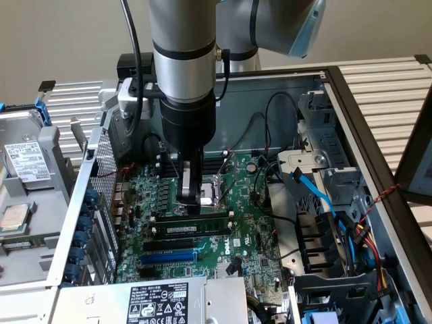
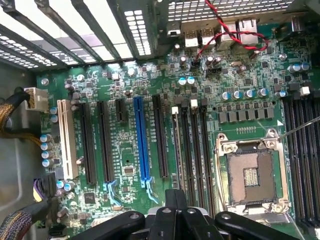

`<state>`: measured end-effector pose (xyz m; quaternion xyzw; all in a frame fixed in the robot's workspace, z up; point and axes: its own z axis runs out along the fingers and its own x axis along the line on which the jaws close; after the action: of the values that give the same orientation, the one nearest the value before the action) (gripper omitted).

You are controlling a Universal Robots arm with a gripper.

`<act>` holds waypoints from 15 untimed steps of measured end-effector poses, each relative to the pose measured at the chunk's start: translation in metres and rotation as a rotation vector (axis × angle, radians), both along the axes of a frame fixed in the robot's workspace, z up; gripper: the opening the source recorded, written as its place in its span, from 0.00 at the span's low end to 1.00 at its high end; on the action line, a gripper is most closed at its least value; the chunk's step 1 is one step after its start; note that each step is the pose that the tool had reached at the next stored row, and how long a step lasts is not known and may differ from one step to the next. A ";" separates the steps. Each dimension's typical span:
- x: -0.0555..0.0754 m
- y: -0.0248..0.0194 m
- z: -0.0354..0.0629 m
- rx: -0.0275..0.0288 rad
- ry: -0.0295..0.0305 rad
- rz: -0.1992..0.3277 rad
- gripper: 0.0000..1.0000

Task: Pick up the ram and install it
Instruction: 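Press down the ram until it locks into place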

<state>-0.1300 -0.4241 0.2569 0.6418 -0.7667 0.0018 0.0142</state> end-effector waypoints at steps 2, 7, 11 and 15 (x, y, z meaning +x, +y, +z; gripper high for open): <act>0.000 0.0000 -0.0003 -0.0001 0.0000 -0.037 0.10; 0.000 0.0000 -0.0014 0.0000 0.0000 -0.128 0.10; 0.000 0.0000 -0.0025 0.0000 -0.0001 -0.200 0.10; 0.000 0.0000 -0.0036 0.0000 -0.0001 -0.274 0.10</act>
<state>-0.1300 -0.4241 0.2533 0.5312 -0.8471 -0.0002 0.0143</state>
